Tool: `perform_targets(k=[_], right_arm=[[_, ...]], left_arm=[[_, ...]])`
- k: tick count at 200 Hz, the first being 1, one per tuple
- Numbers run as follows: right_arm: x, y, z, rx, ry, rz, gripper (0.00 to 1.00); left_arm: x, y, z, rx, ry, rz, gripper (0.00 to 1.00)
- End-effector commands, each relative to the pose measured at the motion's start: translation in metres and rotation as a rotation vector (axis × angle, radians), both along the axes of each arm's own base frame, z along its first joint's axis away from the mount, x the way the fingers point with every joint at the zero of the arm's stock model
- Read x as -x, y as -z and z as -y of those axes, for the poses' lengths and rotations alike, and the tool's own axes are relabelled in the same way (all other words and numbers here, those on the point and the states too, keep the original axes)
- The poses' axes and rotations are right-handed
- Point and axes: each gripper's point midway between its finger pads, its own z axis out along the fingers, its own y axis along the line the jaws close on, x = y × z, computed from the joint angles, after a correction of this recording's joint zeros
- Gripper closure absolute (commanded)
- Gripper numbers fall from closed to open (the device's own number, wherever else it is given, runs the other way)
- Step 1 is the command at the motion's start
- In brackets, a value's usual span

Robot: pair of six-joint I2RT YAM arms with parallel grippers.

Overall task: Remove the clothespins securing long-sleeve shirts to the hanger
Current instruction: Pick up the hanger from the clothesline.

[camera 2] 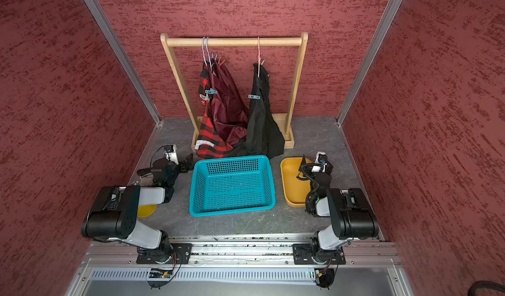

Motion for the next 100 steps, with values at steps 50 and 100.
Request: perform_targets(k=[50, 100], right_arm=[[-0.0028, -0.0107, 0.0060, 0.008, 0.026, 0.039, 0.01], [-0.0029, -0.0108, 0.0060, 0.009, 0.026, 0.040, 0.01]], left_arm=[[0.0007, -0.0028, 0.0010, 0.001, 0.015, 0.020, 0.01], [0.0006, -0.0026, 0.0001, 0.002, 0.014, 0.019, 0.00]])
